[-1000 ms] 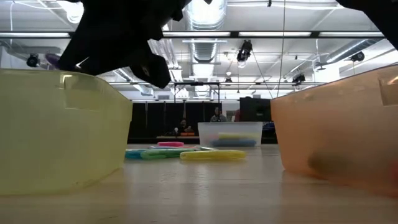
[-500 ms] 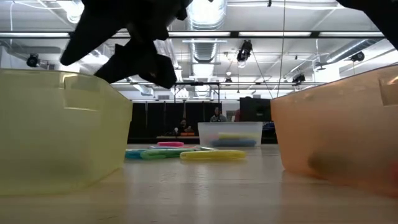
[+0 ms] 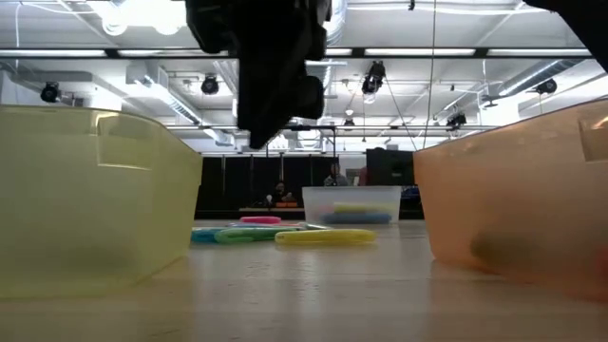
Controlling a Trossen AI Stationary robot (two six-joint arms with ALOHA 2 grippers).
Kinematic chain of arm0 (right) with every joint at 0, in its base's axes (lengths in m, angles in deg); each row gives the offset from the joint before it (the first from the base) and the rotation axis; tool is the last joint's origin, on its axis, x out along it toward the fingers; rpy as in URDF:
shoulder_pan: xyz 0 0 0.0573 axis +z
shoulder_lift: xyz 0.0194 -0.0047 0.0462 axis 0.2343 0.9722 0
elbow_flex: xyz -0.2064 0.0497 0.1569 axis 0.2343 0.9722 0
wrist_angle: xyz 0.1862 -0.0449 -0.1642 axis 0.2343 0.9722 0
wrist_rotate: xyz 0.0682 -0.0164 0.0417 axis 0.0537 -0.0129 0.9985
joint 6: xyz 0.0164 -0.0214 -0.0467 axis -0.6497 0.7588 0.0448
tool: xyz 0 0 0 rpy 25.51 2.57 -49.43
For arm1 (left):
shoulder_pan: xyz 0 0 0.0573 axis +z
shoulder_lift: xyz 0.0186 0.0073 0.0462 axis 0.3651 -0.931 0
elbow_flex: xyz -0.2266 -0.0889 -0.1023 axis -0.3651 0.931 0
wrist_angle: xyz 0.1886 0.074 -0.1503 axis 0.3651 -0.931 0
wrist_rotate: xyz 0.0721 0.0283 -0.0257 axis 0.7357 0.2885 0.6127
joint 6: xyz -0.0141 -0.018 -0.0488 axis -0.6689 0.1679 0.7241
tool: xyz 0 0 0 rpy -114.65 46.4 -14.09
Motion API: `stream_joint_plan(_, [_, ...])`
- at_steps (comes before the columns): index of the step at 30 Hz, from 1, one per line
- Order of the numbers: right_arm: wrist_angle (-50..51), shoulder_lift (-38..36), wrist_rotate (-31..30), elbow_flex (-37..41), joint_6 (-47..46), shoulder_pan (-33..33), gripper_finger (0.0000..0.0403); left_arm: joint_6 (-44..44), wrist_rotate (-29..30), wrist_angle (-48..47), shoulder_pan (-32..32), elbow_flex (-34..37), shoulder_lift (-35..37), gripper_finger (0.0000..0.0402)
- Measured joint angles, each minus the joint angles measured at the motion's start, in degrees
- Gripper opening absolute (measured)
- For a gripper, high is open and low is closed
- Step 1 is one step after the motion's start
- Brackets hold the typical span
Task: Pick & Place Markers
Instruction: Put the right yellow pen into the yellow bin
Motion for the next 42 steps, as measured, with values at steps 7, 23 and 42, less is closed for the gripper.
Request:
stream_joint_plan(7, [3.5,-0.1,-7.0,0.4,4.4,-0.9,0.0118,0.8,0.0,0.0,0.0,0.0,0.0,0.014])
stream_joint_plan(23, [3.2,-0.2,-8.0,9.9,11.5,-3.5,0.0114,0.9,0.0,0.0,0.0,0.1,0.0,0.014])
stream_joint_plan(42, [-1.8,-0.5,-4.5,17.9,11.6,-4.4,0.0099,1.2,0.0,0.0,0.0,0.1,0.0,0.014])
